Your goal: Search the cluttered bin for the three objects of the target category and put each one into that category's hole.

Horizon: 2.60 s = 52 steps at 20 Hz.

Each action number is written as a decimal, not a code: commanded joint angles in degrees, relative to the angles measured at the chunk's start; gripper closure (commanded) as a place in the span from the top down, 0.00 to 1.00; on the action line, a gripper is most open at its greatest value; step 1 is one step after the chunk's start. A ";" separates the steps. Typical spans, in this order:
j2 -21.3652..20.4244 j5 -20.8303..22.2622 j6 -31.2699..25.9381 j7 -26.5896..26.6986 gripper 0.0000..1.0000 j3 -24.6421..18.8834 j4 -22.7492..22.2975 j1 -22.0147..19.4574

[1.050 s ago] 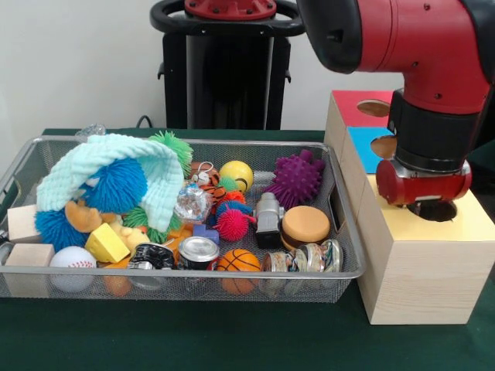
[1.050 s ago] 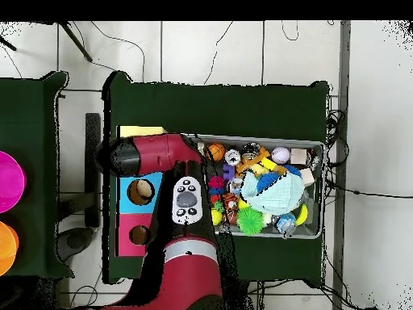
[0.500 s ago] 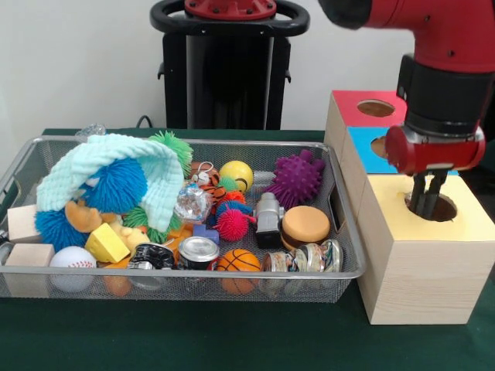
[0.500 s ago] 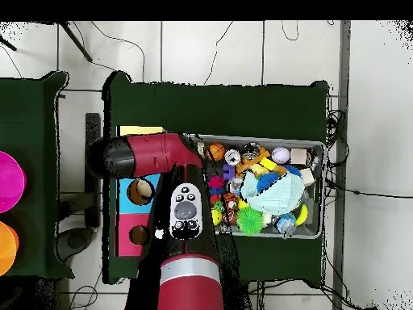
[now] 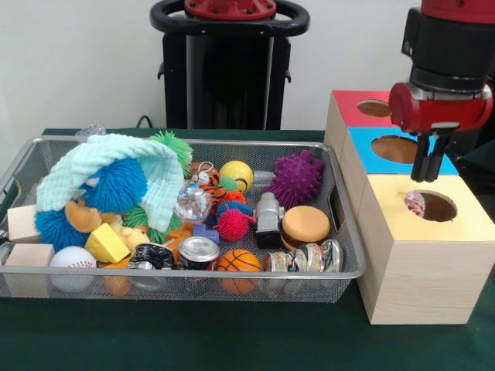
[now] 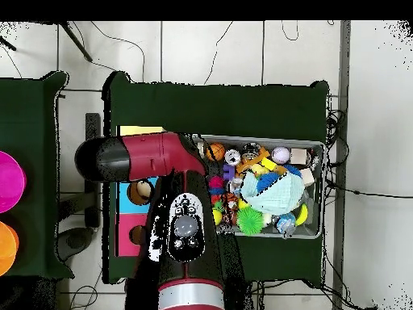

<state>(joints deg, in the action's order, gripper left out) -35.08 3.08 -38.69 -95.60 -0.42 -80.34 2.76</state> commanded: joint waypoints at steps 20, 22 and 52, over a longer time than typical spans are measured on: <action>5.57 2.62 -2.15 -6.07 0.00 -0.34 -3.89 -0.11; 5.90 2.57 -1.41 -6.51 0.00 -0.25 -3.81 0.13; 11.77 1.96 7.32 -12.32 0.00 2.63 -0.11 3.21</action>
<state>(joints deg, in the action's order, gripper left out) -31.27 3.72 -38.29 -95.60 1.96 -79.77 5.53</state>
